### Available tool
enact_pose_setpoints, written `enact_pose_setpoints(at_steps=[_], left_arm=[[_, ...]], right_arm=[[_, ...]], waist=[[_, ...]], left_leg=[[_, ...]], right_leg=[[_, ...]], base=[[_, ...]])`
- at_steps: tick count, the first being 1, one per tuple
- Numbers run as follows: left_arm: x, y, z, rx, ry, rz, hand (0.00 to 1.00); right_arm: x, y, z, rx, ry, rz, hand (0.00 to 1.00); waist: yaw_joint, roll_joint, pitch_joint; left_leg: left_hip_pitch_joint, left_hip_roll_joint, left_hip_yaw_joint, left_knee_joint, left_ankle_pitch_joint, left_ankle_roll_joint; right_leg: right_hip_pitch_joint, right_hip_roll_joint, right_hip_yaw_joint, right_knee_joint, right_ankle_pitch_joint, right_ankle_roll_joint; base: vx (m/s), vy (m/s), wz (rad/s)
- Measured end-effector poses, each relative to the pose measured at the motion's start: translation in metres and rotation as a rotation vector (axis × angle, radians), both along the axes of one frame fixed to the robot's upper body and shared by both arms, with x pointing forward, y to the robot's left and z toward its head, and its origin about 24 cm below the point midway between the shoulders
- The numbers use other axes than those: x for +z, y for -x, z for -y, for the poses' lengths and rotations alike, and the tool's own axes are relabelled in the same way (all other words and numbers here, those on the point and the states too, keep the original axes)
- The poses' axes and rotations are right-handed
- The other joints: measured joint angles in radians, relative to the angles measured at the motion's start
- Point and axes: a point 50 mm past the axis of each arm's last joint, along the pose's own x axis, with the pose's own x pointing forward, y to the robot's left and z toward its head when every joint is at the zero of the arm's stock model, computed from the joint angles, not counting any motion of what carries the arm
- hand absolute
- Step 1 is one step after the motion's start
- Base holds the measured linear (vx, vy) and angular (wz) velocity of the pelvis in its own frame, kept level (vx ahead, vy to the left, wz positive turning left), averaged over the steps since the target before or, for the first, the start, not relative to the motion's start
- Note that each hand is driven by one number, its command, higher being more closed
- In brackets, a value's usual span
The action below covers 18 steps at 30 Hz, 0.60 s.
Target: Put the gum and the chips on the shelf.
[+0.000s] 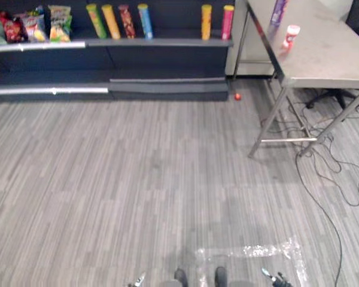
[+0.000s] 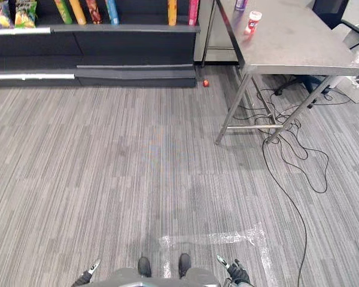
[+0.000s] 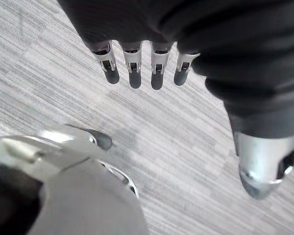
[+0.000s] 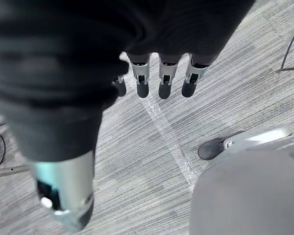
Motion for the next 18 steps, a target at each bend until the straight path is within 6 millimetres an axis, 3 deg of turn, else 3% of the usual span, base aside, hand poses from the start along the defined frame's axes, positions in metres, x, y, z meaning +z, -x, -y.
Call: enact_pose_setpoints(at_steps=[3,4,7,10,11,13,14,15,16,18], left_arm=[[0.000,-0.004,0.007,0.049,0.042,0.037,0.00],[0.000,-0.004,0.006,0.061,0.050,0.043,0.00],[0.000,-0.009,0.012,0.044,0.076,0.069,0.00],[0.000,-0.010,0.014,0.036,0.084,0.074,0.00],[-0.001,-0.009,0.018,0.050,0.097,0.074,0.00],[-0.002,-0.006,0.020,0.076,0.111,0.071,0.00],[-0.003,-0.003,0.022,0.101,0.128,0.068,0.00],[-0.002,-0.004,0.019,0.106,0.122,0.076,0.00],[0.000,-0.006,0.014,0.103,0.109,0.086,0.00],[0.001,-0.012,0.011,0.097,0.100,0.098,0.00]], right_arm=[[0.003,-0.004,0.007,-0.012,0.013,0.024,0.00],[0.004,-0.008,0.009,-0.017,0.016,0.038,0.00],[0.007,-0.016,0.014,-0.013,0.029,0.063,0.00],[0.009,-0.025,0.012,-0.004,0.025,0.086,0.00],[0.010,-0.027,0.014,-0.002,0.028,0.093,0.00],[0.011,-0.030,0.016,0.001,0.034,0.104,0.00],[0.011,-0.031,0.014,0.004,0.029,0.105,0.00],[0.010,-0.030,0.010,0.005,0.018,0.100,0.00],[0.008,-0.029,0.002,0.004,-0.009,0.098,0.00],[0.008,-0.029,-0.001,0.006,-0.015,0.095,0.00]], waist=[[0.002,0.030,0.025],[-0.001,0.033,0.031],[0.000,0.054,0.040],[-0.001,0.063,0.044],[0.001,0.079,0.042],[-0.001,0.105,0.042],[0.000,0.118,0.036],[0.010,0.093,0.027],[0.011,0.070,0.014],[0.009,0.051,0.003]], left_leg=[[-0.100,0.033,-0.026,0.224,-0.003,-0.001],[-0.123,0.045,-0.027,0.252,-0.052,0.007],[-0.204,0.075,-0.027,0.173,-0.070,0.019],[-0.240,0.084,-0.056,-0.026,0.006,-0.007],[-0.238,0.106,-0.058,-0.111,0.041,-0.024],[-0.232,0.138,-0.054,-0.165,0.047,-0.027],[-0.221,0.139,-0.042,-0.130,0.122,-0.025],[-0.222,0.116,-0.021,-0.098,0.121,-0.005],[-0.236,0.087,0.000,-0.064,0.074,0.026],[-0.239,0.042,0.016,-0.049,0.043,0.047]], right_leg=[[0.011,0.001,-0.008,0.047,-0.046,-0.024],[0.015,0.000,-0.009,0.051,-0.062,-0.026],[-0.005,-0.016,0.017,0.068,-0.076,-0.024],[-0.018,-0.044,0.059,0.088,-0.102,0.003],[-0.012,-0.047,0.087,0.092,-0.119,0.020],[0.003,-0.044,0.123,0.099,-0.144,0.052],[0.020,-0.063,0.154,0.101,-0.170,0.066],[0.023,-0.090,0.176,0.099,-0.187,0.052],[0.013,-0.117,0.196,0.131,-0.184,0.055],[-0.022,-0.152,0.212,0.192,-0.164,0.078]], base=[[-0.03,-0.025,0.17],[-0.02,0.031,0.11],[0.03,0.073,-0.11],[0.18,0.215,-0.44],[0.29,0.296,-0.71],[0.33,0.351,-0.67],[0.42,0.422,-0.69],[0.43,0.353,-0.63],[0.51,0.361,-0.29],[0.44,0.264,0.01]])
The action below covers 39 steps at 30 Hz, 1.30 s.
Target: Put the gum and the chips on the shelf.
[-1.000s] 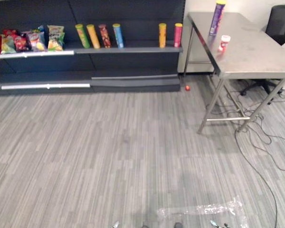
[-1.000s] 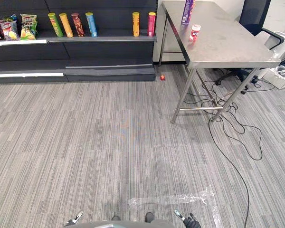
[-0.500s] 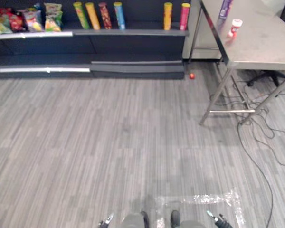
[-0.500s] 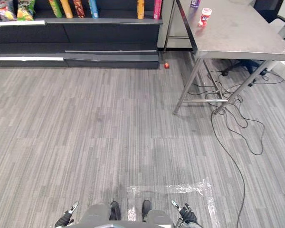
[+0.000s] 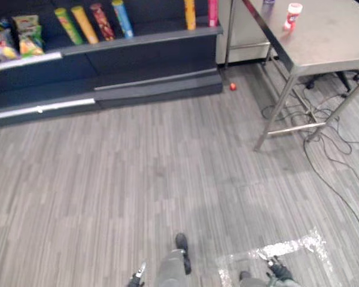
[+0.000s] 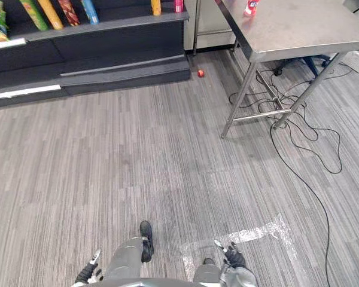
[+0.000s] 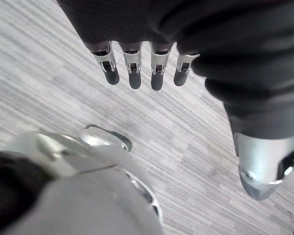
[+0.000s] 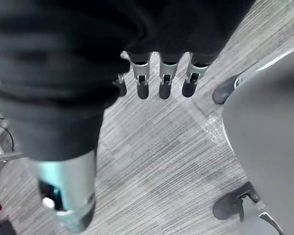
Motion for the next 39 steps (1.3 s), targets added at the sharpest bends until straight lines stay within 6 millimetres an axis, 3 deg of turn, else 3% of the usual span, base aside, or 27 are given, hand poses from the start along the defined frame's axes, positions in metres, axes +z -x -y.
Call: enact_pose_setpoints(at_steps=[3,6,7,8,10,11,12,13,15,16,17,19,20,21,22,23,25,26,29,30,31,32,33,34,35,36,39], left_arm=[[-0.001,0.001,0.000,-0.003,-0.001,-0.011,0.00],[-0.001,0.002,0.001,-0.015,-0.005,-0.015,0.00],[-0.001,0.002,0.000,-0.021,-0.009,-0.016,0.00],[-0.001,0.002,0.001,-0.028,-0.013,-0.017,0.00],[0.000,0.001,0.001,-0.086,-0.031,-0.025,0.00],[0.000,0.001,0.003,-0.105,-0.032,-0.025,0.00],[0.001,-0.002,0.001,-0.123,-0.047,-0.021,0.00],[0.001,-0.003,0.003,-0.132,-0.045,-0.021,0.00],[-0.001,-0.003,0.010,-0.139,-0.028,-0.023,0.00],[-0.001,-0.003,0.013,-0.148,-0.026,-0.026,0.00],[-0.002,-0.004,0.016,-0.159,-0.021,-0.024,0.00],[-0.002,-0.008,0.021,-0.161,-0.010,-0.016,0.00],[-0.001,-0.009,0.021,-0.168,-0.012,-0.011,0.00],[-0.001,-0.009,0.018,-0.159,-0.016,-0.013,0.00],[-0.002,-0.009,0.019,-0.145,-0.011,-0.016,0.00],[-0.004,-0.005,0.026,-0.116,0.016,-0.030,0.00],[-0.006,-0.003,0.033,-0.085,0.051,-0.037,0.00],[-0.006,-0.004,0.033,-0.091,0.052,-0.033,0.00],[-0.005,-0.006,0.031,-0.062,0.059,-0.017,0.00],[-0.004,-0.009,0.030,-0.058,0.056,-0.008,0.00],[-0.002,-0.013,0.028,-0.032,0.053,0.012,0.00],[-0.002,-0.012,0.028,-0.010,0.061,0.016,0.00],[-0.002,-0.012,0.028,-0.001,0.065,0.017,0.00],[-0.002,-0.012,0.027,-0.002,0.064,0.019,0.00],[-0.002,-0.012,0.026,-0.003,0.063,0.022,0.00],[-0.001,-0.014,0.026,-0.001,0.063,0.032,0.00],[0.001,-0.016,0.024,-0.008,0.077,0.072,0.00]], right_arm=[[-0.002,0.005,-0.002,-0.024,-0.010,-0.013,0.00],[-0.001,0.004,-0.002,-0.016,-0.004,-0.008,0.00],[-0.001,0.003,-0.002,-0.011,0.001,-0.005,0.00],[0.000,0.003,-0.002,-0.013,0.003,-0.003,0.00],[0.003,-0.003,-0.001,-0.023,0.018,0.028,0.00],[0.004,-0.004,0.001,-0.029,0.027,0.040,0.00],[0.006,-0.010,0.000,-0.039,0.023,0.063,0.00],[0.008,-0.013,0.001,-0.035,0.027,0.081,0.00],[0.013,-0.020,0.004,-0.011,0.046,0.118,0.00],[0.015,-0.022,0.005,0.000,0.052,0.128,0.00],[0.017,-0.025,0.005,0.004,0.054,0.144,0.00],[0.017,-0.027,0.002,-0.004,0.046,0.155,0.00],[0.016,-0.023,0.001,-0.007,0.044,0.149,0.00],[0.014,-0.018,-0.002,-0.018,0.032,0.137,0.00],[0.016,-0.021,0.002,-0.021,0.041,0.144,0.00],[0.017,-0.025,0.006,-0.025,0.052,0.149,0.00],[0.015,-0.022,0.006,-0.058,0.044,0.140,0.00],[0.015,-0.020,0.008,-0.075,0.043,0.136,0.00],[0.013,-0.016,0.009,-0.087,0.042,0.117,0.00],[0.012,-0.013,0.009,-0.085,0.041,0.108,0.00],[0.011,-0.011,0.009,-0.073,0.042,0.100,0.00],[0.011,-0.010,0.008,-0.061,0.044,0.094,0.00],[0.010,-0.009,0.008,-0.059,0.045,0.092,0.00],[0.010,-0.007,0.009,-0.069,0.048,0.084,0.00],[0.009,-0.006,0.010,-0.076,0.047,0.079,0.00],[0.007,-0.003,0.011,-0.098,0.045,0.063,0.00],[0.005,0.006,0.016,-0.151,0.055,0.032,0.00]], waist=[[0.010,-0.006,-0.029],[0.013,-0.005,-0.039],[0.008,-0.004,-0.040],[0.002,-0.003,-0.041],[-0.021,0.003,-0.041],[-0.028,0.010,-0.042],[-0.027,-0.003,-0.033],[-0.031,-0.002,-0.031],[-0.042,0.031,-0.011],[-0.045,0.042,-0.007],[-0.052,0.047,-0.007],[-0.069,0.039,-0.006],[-0.073,0.026,-0.010],[-0.071,0.006,-0.011],[-0.065,0.030,-0.004],[-0.061,0.045,-0.004],[-0.074,0.054,-0.004],[-0.074,0.059,-0.007],[-0.070,0.069,-0.011],[-0.069,0.068,-0.010],[-0.065,0.064,-0.007],[-0.063,0.055,0.000],[-0.059,0.058,0.001],[-0.057,0.063,0.002],[-0.057,0.062,0.002],[-0.051,0.061,0.003],[-0.040,0.055,0.007]], left_leg=[[0.022,-0.031,0.045,0.020,-0.046,0.054],[0.062,-0.031,0.074,0.019,-0.054,0.069],[0.106,-0.037,0.075,0.017,-0.060,0.077],[0.126,-0.040,0.074,0.011,-0.064,0.083],[0.214,-0.059,0.057,-0.033,-0.112,0.096],[0.243,-0.060,0.037,-0.055,-0.145,0.092],[0.302,-0.077,0.031,-0.082,-0.175,0.084],[0.348,-0.078,0.027,-0.104,-0.180,0.083],[0.442,-0.055,0.022,-0.154,-0.180,0.082],[0.462,-0.045,0.021,-0.161,-0.180,0.082],[0.486,-0.028,0.021,-0.161,-0.179,0.081],[0.512,-0.012,0.008,-0.166,-0.181,0.079],[0.537,-0.011,0.000,-0.181,-0.193,0.053],[0.577,-0.017,-0.027,-0.208,-0.218,-0.007],[0.598,0.003,-0.044,-0.221,-0.231,-0.027],[0.606,0.026,-0.047,-0.228,-0.220,-0.027],[0.617,0.053,-0.080,-0.196,-0.155,-0.054],[0.615,0.060,-0.087,-0.177,-0.146,-0.054],[0.517,0.110,-0.171,0.100,-0.117,-0.099],[0.458,0.118,-0.212,0.226,-0.075,-0.140],[0.385,0.129,-0.238,0.407,0.051,-0.170],[0.353,0.141,-0.222,0.499,0.091,-0.178],[0.328,0.151,-0.202,0.560,0.068,-0.181],[0.265,0.170,-0.134,0.644,-0.025,-0.160],[0.243,0.172,-0.105,0.651,-0.059,-0.143],[0.203,0.172,-0.058,0.637,-0.111,-0.108],[0.128,0.151,-0.009,0.441,-0.147,-0.075]], right_leg=[[-0.038,-0.029,0.058,0.067,0.068,0.017],[-0.107,-0.015,0.096,0.205,0.162,0.037],[-0.145,0.001,0.109,0.325,0.236,0.052],[-0.156,0.005,0.109,0.375,0.270,0.064],[-0.202,0.012,0.090,0.553,0.393,0.118],[-0.228,0.018,0.073,0.627,0.382,0.116],[-0.308,0.018,0.033,0.814,0.240,0.081],[-0.352,0.024,-0.029,0.878,0.164,0.050],[-0.410,0.045,-0.161,0.865,0.048,-0.030],[-0.424,0.059,-0.191,0.822,0.030,-0.039],[-0.453,0.078,-0.227,0.690,0.024,-0.046],[-0.460,0.084,-0.222,0.407,0.054,-0.016],[-0.445,0.081,-0.190,0.191,0.119,-0.010],[-0.418,0.076,-0.167,0.084,0.274,0.013],[-0.414,0.097,-0.172,0.105,0.285,-0.013],[-0.428,0.125,-0.174,0.142,0.246,-0.023],[-0.425,0.133,-0.202,0.230,0.158,-0.044],[-0.417,0.136,-0.209,0.235,0.146,-0.048],[-0.329,0.149,-0.255,0.214,0.098,-0.067],[-0.293,0.148,-0.271,0.202,0.088,-0.073],[-0.231,0.148,-0.283,0.180,0.074,-0.084],[-0.192,0.147,-0.283,0.163,0.069,-0.094],[-0.170,0.147,-0.282,0.151,0.065,-0.102],[-0.119,0.146,-0.274,0.113,0.058,-0.111],[-0.101,0.143,-0.272,0.095,0.058,-0.111],[-0.072,0.136,-0.262,0.071,0.055,-0.107],[-0.016,0.092,-0.249,0.055,0.025,-0.067]], base=[[0.37,0.201,-0.19],[0.36,0.155,-0.39],[0.32,0.150,-0.24],[0.30,0.145,-0.04],[0.29,0.113,0.20],[0.29,0.064,0.14],[0.29,0.005,0.04],[0.28,-0.012,0.02],[0.25,-0.055,0.02],[0.32,-0.136,0.15],[0.33,-0.195,0.43],[0.36,-0.238,0.71],[0.42,-0.290,0.81],[0.43,-0.279,0.66],[0.41,-0.272,0.19],[0.38,-0.267,-0.09],[0.39,-0.292,0.07],[0.33,-0.222,0.25],[0.27,-0.174,0.36],[0.24,-0.123,0.43],[0.31,-0.113,0.33],[0.27,-0.066,0.14],[0.26,-0.030,-0.04],[0.20,-0.005,-0.06],[0.24,0.014,-0.11],[0.19,0.033,-0.12],[0.26,0.137,-0.14]])
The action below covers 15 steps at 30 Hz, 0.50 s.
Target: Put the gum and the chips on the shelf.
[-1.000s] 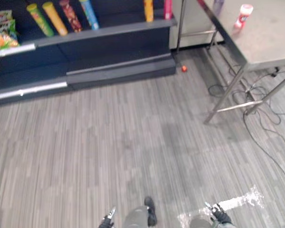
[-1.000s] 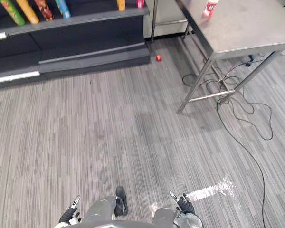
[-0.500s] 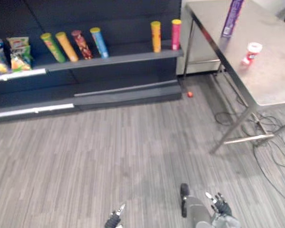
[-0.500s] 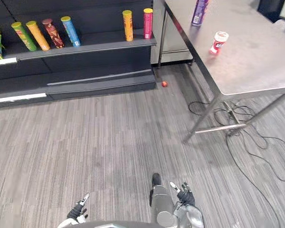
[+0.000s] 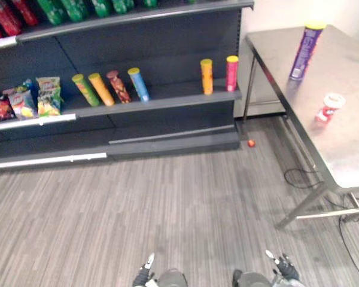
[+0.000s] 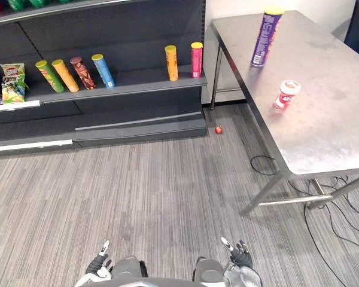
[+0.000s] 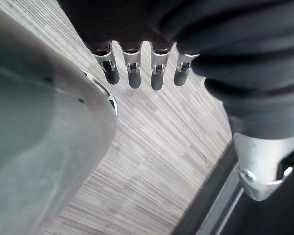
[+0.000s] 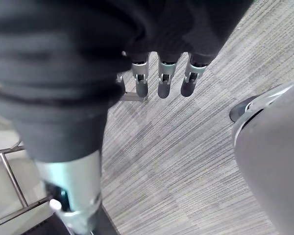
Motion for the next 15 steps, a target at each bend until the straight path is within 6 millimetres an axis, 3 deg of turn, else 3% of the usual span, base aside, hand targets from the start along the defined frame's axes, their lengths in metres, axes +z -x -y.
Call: enact_pose_setpoints(at_steps=[2,4,5,6,8,9,12,15], left_arm=[[0.000,-0.001,-0.001,-0.008,0.008,0.014,0.00],[0.001,-0.001,-0.003,-0.013,0.011,0.020,0.00],[0.001,-0.001,-0.003,-0.020,0.011,0.019,0.00],[0.000,0.001,-0.002,-0.031,0.015,0.015,0.00],[0.001,0.001,-0.010,-0.040,-0.002,0.019,0.00],[0.002,0.001,-0.014,-0.036,-0.005,0.017,0.00],[-0.001,0.006,-0.015,-0.040,-0.002,-0.012,0.00],[-0.003,0.011,-0.013,-0.073,0.000,-0.048,0.00]], right_arm=[[-0.001,0.004,0.002,-0.013,0.003,-0.009,0.00],[-0.001,0.007,0.004,-0.016,0.005,-0.017,0.00],[-0.001,0.007,0.004,-0.015,0.007,-0.018,0.00],[-0.003,0.009,0.002,-0.008,0.002,-0.030,0.00],[-0.005,0.008,-0.006,0.003,-0.020,-0.035,0.00],[-0.006,0.008,-0.013,0.008,-0.039,-0.034,0.00],[-0.007,0.006,-0.018,0.013,-0.056,-0.034,0.00],[-0.007,0.007,-0.016,-0.015,-0.046,-0.038,0.00]], waist=[[0.001,-0.004,0.000],[-0.001,-0.002,0.000],[-0.002,0.000,-0.001],[0.002,-0.008,-0.006],[-0.003,-0.036,-0.027],[0.003,-0.051,-0.035],[-0.001,-0.065,-0.060],[0.002,-0.057,-0.075]], left_leg=[[-0.018,-0.023,-0.012,-0.208,0.015,0.013],[-0.024,-0.044,-0.065,-0.440,0.076,0.024],[-0.022,-0.043,-0.072,-0.488,0.086,0.023],[-0.011,-0.057,-0.058,-0.482,0.184,0.007],[-0.026,-0.086,-0.031,-0.417,0.134,0.014],[-0.030,-0.101,-0.011,-0.396,0.100,0.021],[-0.011,-0.125,0.036,-0.370,0.067,0.046],[0.064,-0.130,0.089,-0.385,0.063,0.053]], right_leg=[[0.024,-0.038,0.015,0.004,-0.029,0.038],[0.038,-0.076,0.056,0.011,-0.063,0.089],[0.043,-0.083,0.068,0.010,-0.074,0.105],[0.063,-0.101,0.106,0.002,-0.096,0.119],[0.080,-0.109,0.179,-0.011,-0.096,0.111],[0.072,-0.103,0.193,-0.010,-0.057,0.076],[0.067,-0.134,0.254,-0.024,0.038,0.088],[0.030,-0.132,0.335,0.073,0.142,0.102]], base=[[0.34,0.336,-0.17],[0.29,0.342,-0.43],[0.31,0.374,-0.53],[0.52,0.497,-0.52],[0.54,0.380,-0.38],[0.41,0.209,-0.31],[0.39,0.236,-0.28],[0.32,0.153,-0.57]])
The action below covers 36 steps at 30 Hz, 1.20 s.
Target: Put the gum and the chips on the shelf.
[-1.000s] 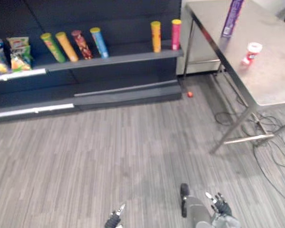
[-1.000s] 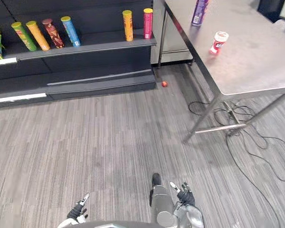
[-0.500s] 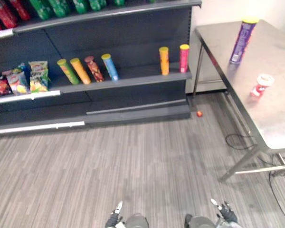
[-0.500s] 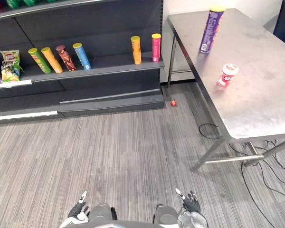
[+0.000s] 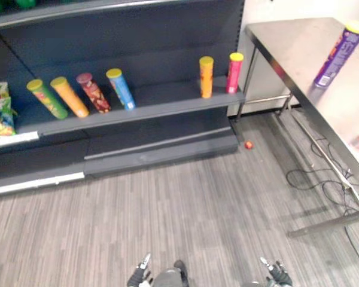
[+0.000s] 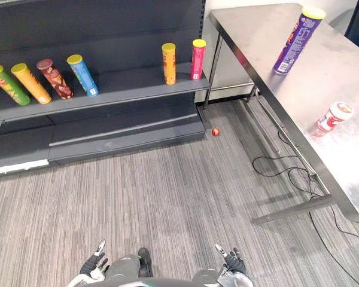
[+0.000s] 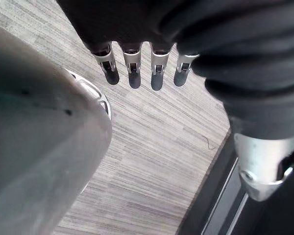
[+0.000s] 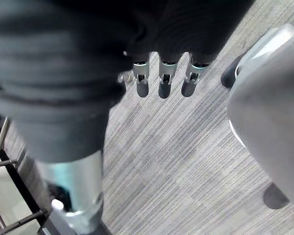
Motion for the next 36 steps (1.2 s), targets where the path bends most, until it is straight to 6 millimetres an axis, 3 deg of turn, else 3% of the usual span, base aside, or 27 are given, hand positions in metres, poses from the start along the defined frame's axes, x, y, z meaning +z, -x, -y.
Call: enact_pose_setpoints(at_steps=[2,4,5,6,7,8,9,10,12,14,15,16,18,19,24,32,35,36], left_arm=[[-0.001,0.005,0.002,-0.033,-0.001,-0.022,0.00],[-0.002,0.006,0.004,-0.082,-0.012,-0.038,0.00],[-0.002,0.005,0.004,-0.103,-0.018,-0.036,0.00],[-0.003,0.007,0.012,-0.121,-0.001,-0.043,0.00],[-0.003,0.006,0.012,-0.154,-0.012,-0.045,0.00],[-0.002,0.000,0.011,-0.178,-0.027,-0.038,0.00],[-0.001,-0.003,0.013,-0.186,-0.026,-0.034,0.00],[-0.001,-0.004,0.017,-0.203,-0.024,-0.032,0.00],[-0.002,-0.005,0.020,-0.205,-0.018,-0.031,0.00],[-0.002,-0.005,0.019,-0.204,-0.020,-0.029,0.00],[-0.001,-0.006,0.016,-0.203,-0.028,-0.024,0.00],[0.000,-0.008,0.014,-0.198,-0.032,-0.022,0.00],[-0.003,-0.004,0.027,-0.200,0.005,-0.041,0.00],[-0.003,-0.008,0.033,-0.204,0.017,-0.029,0.00],[-0.002,-0.010,0.034,-0.205,0.040,-0.006,0.00],[-0.002,-0.010,0.033,-0.183,0.034,-0.009,0.00],[-0.001,-0.013,0.029,-0.159,0.024,-0.006,0.00],[0.000,-0.016,0.028,-0.137,0.024,0.003,0.00]], right_arm=[[0.001,0.000,0.001,-0.011,0.012,0.001,0.00],[0.003,-0.002,0.000,-0.013,0.018,0.019,0.00],[0.005,0.000,0.005,-0.022,0.041,0.024,0.00],[0.006,0.000,0.009,-0.026,0.056,0.028,0.00],[0.008,-0.005,0.010,-0.022,0.065,0.045,0.00],[0.009,-0.010,0.006,0.002,0.061,0.056,0.00],[0.010,-0.012,0.007,0.012,0.065,0.062,0.00],[0.014,-0.018,0.009,0.027,0.078,0.087,0.00],[0.017,-0.024,0.011,0.059,0.093,0.107,0.00],[0.018,-0.030,0.007,0.075,0.087,0.121,0.00],[0.017,-0.030,0.001,0.086,0.077,0.119,0.00],[0.017,-0.034,0.000,0.103,0.075,0.124,0.00],[0.022,-0.044,0.007,0.117,0.107,0.144,0.00],[0.022,-0.045,0.008,0.128,0.118,0.143,0.00],[0.016,-0.032,0.010,0.120,0.111,0.090,0.00],[0.016,-0.032,0.010,0.114,0.104,0.092,0.00],[0.012,-0.024,0.013,0.099,0.099,0.063,0.00],[0.010,-0.017,0.015,0.070,0.091,0.042,0.00]], waist=[[-0.001,0.009,-0.012],[-0.003,0.019,-0.014],[-0.002,0.021,-0.017],[-0.006,0.055,-0.030],[-0.010,0.053,-0.024],[-0.012,0.031,-0.016],[-0.011,0.031,-0.014],[-0.008,0.050,-0.001],[-0.010,0.063,0.009],[-0.010,0.055,0.018],[-0.004,0.030,0.013],[-0.002,0.017,0.025],[-0.008,0.069,0.024],[-0.006,0.080,0.031],[-0.006,0.072,0.036],[-0.024,0.086,0.024],[-0.032,0.083,0.025],[-0.031,0.085,0.025]], left_leg=[[0.071,0.000,0.030,-0.020,0.000,0.000],[0.104,0.011,0.047,0.040,-0.006,0.012],[0.081,-0.014,0.012,0.021,-0.041,0.008],[0.113,-0.027,0.001,-0.078,-0.022,0.046],[0.181,-0.047,0.022,-0.158,-0.058,0.079],[0.206,-0.065,0.022,-0.174,-0.060,0.083],[0.223,-0.064,0.024,-0.187,-0.059,0.083],[0.257,-0.046,0.032,-0.210,-0.057,0.080],[0.296,-0.008,0.050,-0.220,-0.055,0.076],[0.334,0.018,0.064,-0.228,-0.047,0.059],[0.364,0.006,0.084,-0.255,-0.041,0.025],[0.400,0.003,0.094,-0.290,-0.057,-0.028],[0.408,0.045,0.108,-0.326,-0.053,-0.046],[0.410,0.060,0.104,-0.326,-0.054,-0.049],[0.438,0.113,0.098,-0.265,0.022,-0.093],[0.406,0.123,0.111,-0.167,0.067,-0.117],[0.315,0.163,0.097,0.103,0.094,-0.140],[0.276,0.193,0.088,0.244,0.164,-0.137]], right_leg=[[-0.066,0.023,0.049,0.160,0.064,-0.002],[-0.120,0.040,0.046,0.295,0.178,-0.013],[-0.135,0.035,0.022,0.348,0.261,-0.010],[-0.151,0.033,-0.001,0.379,0.277,-0.015],[-0.197,0.005,-0.048,0.504,0.178,0.008],[-0.242,-0.010,-0.108,0.595,0.049,-0.012],[-0.266,-0.005,-0.158,0.623,-0.015,-0.026],[-0.298,0.014,-0.251,0.636,-0.108,-0.038],[-0.326,0.045,-0.357,0.549,-0.172,-0.052],[-0.327,0.049,-0.433,0.352,-0.169,-0.048],[-0.319,0.041,-0.475,0.148,-0.088,-0.034],[-0.314,0.048,-0.510,0.070,0.022,-0.097],[-0.321,0.102,-0.543,0.040,0.008,-0.115],[-0.320,0.121,-0.543,0.032,-0.014,-0.115],[-0.252,0.156,-0.569,0.021,-0.074,-0.132],[-0.250,0.176,-0.531,0.009,-0.076,-0.139],[-0.216,0.186,-0.498,-0.012,-0.075,-0.139],[-0.169,0.196,-0.479,-0.041,-0.073,-0.141]], base=[[0.29,0.099,-0.78],[0.21,0.056,-0.52],[0.00,0.054,-0.31],[-0.01,0.104,-0.32],[0.11,0.039,-0.13],[0.18,0.001,-0.12],[0.19,-0.060,-0.08],[0.16,-0.053,-0.14],[0.21,-0.124,-0.18],[0.25,-0.232,-0.13],[0.24,-0.208,-0.33],[0.24,-0.190,-0.44],[0.22,-0.177,-0.41],[0.19,-0.184,-0.25],[0.14,-0.159,0.02],[0.13,-0.047,-0.22],[0.18,-0.049,-0.51],[0.14,-0.020,-0.64]])
